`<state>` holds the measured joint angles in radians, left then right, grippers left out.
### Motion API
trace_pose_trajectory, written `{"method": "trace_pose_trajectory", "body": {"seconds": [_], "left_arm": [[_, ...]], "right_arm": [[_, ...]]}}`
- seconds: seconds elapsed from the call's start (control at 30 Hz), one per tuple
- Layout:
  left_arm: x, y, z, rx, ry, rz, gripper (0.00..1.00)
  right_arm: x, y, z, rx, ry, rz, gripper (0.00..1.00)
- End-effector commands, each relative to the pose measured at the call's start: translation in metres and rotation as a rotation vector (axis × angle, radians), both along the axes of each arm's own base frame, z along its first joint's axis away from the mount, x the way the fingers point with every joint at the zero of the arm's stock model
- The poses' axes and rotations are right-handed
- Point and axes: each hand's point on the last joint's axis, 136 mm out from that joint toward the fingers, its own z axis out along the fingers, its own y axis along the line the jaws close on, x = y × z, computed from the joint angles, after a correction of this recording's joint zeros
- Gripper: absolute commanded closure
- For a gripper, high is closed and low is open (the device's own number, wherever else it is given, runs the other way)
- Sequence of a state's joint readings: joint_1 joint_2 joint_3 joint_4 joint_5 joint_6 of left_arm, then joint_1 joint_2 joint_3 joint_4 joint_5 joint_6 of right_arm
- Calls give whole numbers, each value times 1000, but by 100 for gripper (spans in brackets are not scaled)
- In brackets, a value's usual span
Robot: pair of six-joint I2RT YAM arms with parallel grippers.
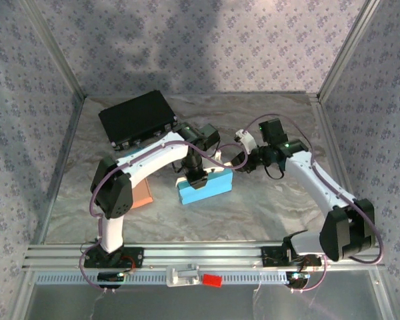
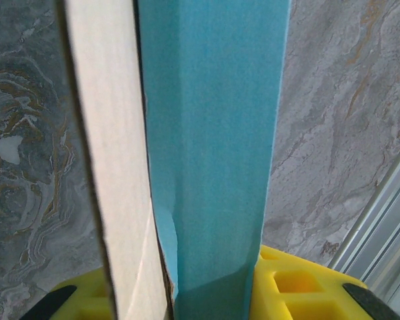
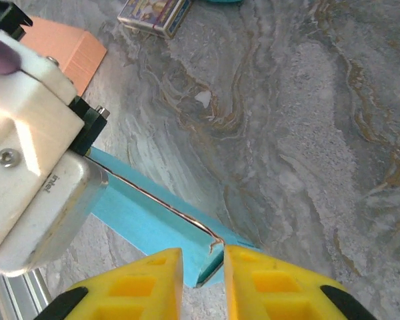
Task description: Fold the paper box
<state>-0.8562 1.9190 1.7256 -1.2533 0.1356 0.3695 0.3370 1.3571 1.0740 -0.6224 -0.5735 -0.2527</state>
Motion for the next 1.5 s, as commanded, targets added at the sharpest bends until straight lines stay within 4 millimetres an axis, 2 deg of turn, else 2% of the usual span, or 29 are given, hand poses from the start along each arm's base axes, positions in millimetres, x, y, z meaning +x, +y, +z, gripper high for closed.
{"method": "trace_pose_trajectory", "body": {"seconds": [0.0,0.43,0.6,0.7,0.83,0.87,0.9,1.07,1.33,1.47], "left_arm": [[7,0,-5,9,-2,-14,70],[8,1,-4,5,-5,-10,70],[8,1,-3,4,-7,-10,70],[8,1,-3,3,-7,-9,70],[8,0,-4,4,-2,-10,70],[7,0,-4,4,-1,-10,70],[7,0,-4,5,1,-10,70],[8,-2,-3,-2,0,-11,70],[7,-5,-5,-12,17,-8,70],[8,-6,-6,-12,18,-7,70]], "right_arm": [[-3,3,2,-13,31,28,79],[-5,2,-4,-41,107,11,92],[-3,2,-1,-42,98,6,99],[-2,1,-4,-60,100,-2,99],[2,-3,-3,-67,96,-26,96],[3,-5,-3,-65,108,-41,91],[10,-6,10,-55,85,-59,87],[16,-21,14,-12,154,-135,73],[6,-8,18,156,365,-133,70],[6,-8,15,166,396,-137,67]]}}
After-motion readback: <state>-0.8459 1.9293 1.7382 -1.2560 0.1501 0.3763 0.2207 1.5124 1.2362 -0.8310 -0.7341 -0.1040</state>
